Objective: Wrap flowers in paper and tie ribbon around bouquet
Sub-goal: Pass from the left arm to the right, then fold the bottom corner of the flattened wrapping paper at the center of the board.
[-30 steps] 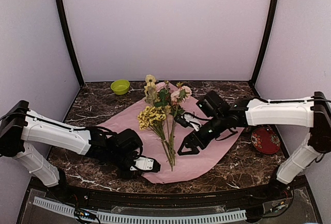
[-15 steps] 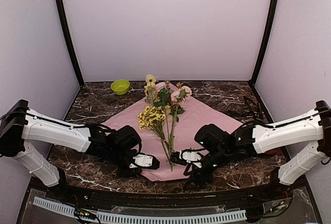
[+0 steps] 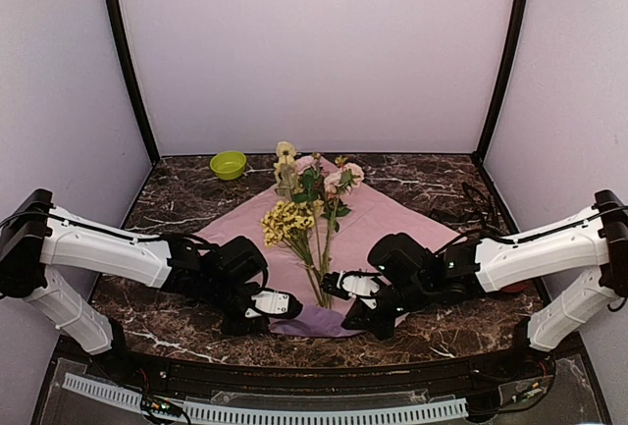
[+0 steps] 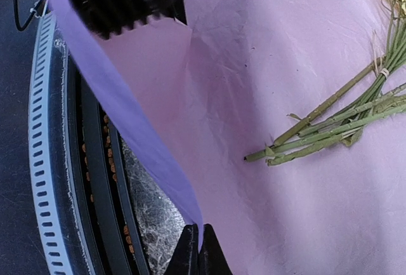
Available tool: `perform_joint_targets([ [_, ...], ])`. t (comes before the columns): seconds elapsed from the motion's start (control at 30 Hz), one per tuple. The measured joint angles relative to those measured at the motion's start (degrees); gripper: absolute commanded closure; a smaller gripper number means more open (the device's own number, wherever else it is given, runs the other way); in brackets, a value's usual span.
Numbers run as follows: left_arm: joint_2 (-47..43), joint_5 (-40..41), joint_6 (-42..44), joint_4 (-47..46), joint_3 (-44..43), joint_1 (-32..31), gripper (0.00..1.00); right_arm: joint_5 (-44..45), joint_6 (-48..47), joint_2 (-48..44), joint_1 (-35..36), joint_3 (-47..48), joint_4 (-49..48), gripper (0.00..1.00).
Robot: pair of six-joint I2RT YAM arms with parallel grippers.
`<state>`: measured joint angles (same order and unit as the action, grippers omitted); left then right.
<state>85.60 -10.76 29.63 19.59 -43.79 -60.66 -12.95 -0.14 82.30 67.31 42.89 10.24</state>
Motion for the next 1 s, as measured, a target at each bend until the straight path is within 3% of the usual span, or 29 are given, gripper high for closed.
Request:
perform_joint_targets([
  [0.07, -0.46, 0.15, -0.28, 0.00, 0.00, 0.09, 0.55, 0.13, 0.22, 0.00, -0.81, 0.04, 0.04, 1.00],
  [0.17, -2.49, 0.26, -1.18, -0.28, 0.46, 0.09, 0.47, 0.20, 0.74, 0.00, -2.78, 0.26, 0.07, 1.00],
  [0.43, -9.18, 0.22, -6.10, -0.61, 2.73, 0.42, 0.46, 0.85, 1.75, 2.91, -6.86, 4.42, 0.72, 1.00],
  [0.67, -11.82, 1.70, -11.96, -2.71, 2.91, 1.31, 0.40, 1.86, 2.71, 6.49, -9.70, 8.24, 1.97, 1.00],
  [0.87, -9.09, 3.39, -17.31, -5.64, 2.58, 1.97, 0.40, 2.54, 5.46, 8.61, -11.85, 8.92, 2.67, 1.00],
  [1.0, -3.85, 5.81, -19.45, -6.14, 2.27, 2.12, 0.46, 2.56, 7.54, 10.08, -12.81, 8.92, 2.49, 1.00],
])
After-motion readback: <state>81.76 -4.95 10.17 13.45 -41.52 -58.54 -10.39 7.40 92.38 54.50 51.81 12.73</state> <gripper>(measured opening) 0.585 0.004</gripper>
